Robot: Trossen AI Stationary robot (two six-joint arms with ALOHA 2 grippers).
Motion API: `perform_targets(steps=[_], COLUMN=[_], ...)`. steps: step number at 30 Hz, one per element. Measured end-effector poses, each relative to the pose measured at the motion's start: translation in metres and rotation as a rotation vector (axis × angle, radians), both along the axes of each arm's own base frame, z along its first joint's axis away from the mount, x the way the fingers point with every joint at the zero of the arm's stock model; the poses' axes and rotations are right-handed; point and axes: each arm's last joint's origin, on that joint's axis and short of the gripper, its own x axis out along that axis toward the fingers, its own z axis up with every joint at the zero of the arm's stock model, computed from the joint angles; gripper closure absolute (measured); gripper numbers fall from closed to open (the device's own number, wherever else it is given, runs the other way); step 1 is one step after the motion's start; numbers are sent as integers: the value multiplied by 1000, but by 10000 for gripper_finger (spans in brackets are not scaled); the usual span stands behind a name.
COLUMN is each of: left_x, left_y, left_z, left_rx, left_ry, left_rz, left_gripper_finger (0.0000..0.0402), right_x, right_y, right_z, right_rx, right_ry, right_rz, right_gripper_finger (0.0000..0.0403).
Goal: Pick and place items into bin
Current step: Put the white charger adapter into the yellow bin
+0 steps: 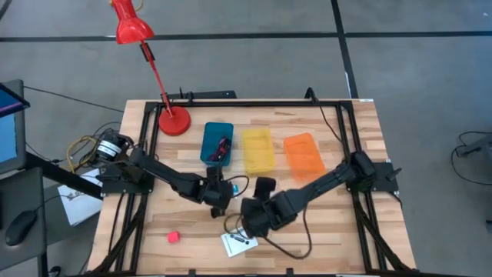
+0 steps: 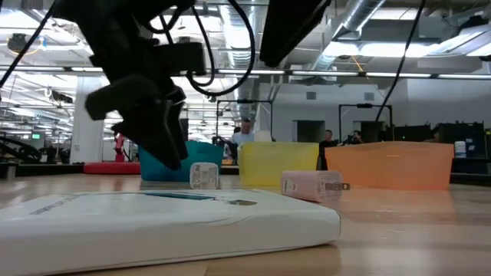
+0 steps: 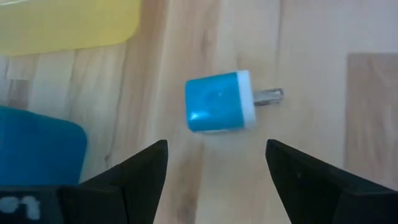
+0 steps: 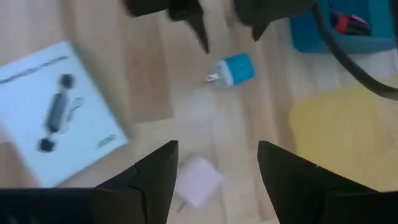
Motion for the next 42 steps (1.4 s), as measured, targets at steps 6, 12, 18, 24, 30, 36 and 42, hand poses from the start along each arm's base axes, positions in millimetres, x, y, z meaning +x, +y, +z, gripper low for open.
perform_targets(steps=[6,12,18,24,30,36,42], left_x=[-10,-26,-53,-77,-95,-111,-122], left_y=[-5,-12,-12,-14,-22,-30,-43], left_z=[15,39,72,97,107,110,109], left_rx=[-5,-51,-39,-26,-57,-98,-154], left_ry=[-27,-74,-160,-261,-273,-263,-266], left_rz=[32,59,131,165,129,137,141], left_gripper_finger=[139,139,139,139,139,139,139], right_x=[-14,-49,-108,-144,-136,-120,-75], right_y=[24,30,9,-22,-29,-47,-47], right_z=[8,49,123,146,78,30,19], right_rx=[19,-7,12,94,137,249,490], right_ry=[-34,-141,-369,-570,-414,-332,-429], right_rz=[50,-15,-154,-524,-772,-856,-669], right_gripper_finger=[198,215,229,234,234,234,234])
